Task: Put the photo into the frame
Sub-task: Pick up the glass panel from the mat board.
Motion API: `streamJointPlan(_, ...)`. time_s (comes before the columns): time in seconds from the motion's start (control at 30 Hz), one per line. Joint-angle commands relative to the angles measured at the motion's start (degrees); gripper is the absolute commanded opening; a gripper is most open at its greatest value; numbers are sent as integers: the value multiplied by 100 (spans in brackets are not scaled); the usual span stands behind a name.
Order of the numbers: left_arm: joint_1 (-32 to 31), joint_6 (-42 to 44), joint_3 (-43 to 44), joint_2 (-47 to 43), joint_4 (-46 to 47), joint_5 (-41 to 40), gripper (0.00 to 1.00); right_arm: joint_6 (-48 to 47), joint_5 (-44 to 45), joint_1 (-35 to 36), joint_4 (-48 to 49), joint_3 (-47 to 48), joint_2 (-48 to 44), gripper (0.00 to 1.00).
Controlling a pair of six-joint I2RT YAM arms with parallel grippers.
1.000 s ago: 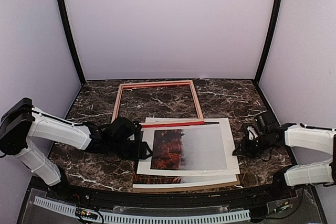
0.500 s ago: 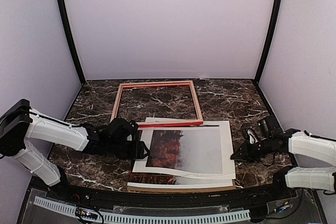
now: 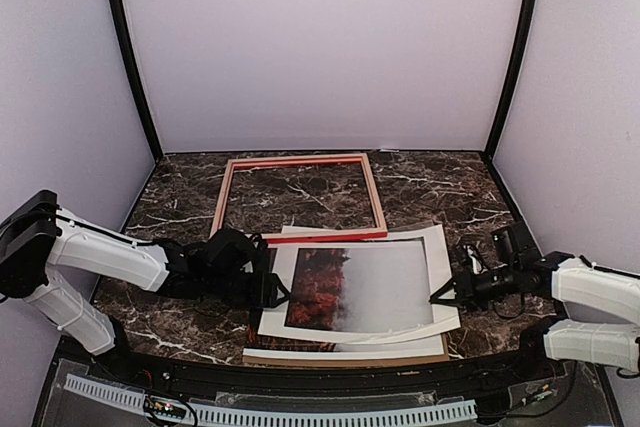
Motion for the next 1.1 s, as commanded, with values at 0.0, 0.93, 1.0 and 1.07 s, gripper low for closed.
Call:
streamJointPlan(0.0, -118, -133, -236, 179, -495, 440, 65, -94, -70, 71, 45, 65, -94, 20)
streamJointPlan(0.93, -164, -50, -132, 214, -719, 370, 65, 417, 2360, 143, -981, 603, 29, 56)
streamJointPlan(1.0, -162, -50, -125, 215, -723, 364, 65, 445, 2442, 207, -1010, 616, 52, 56)
streamJointPlan(1.07, -160, -45, -135, 215, -723, 355, 65, 472, 2516, 278, -1039, 629, 73, 56)
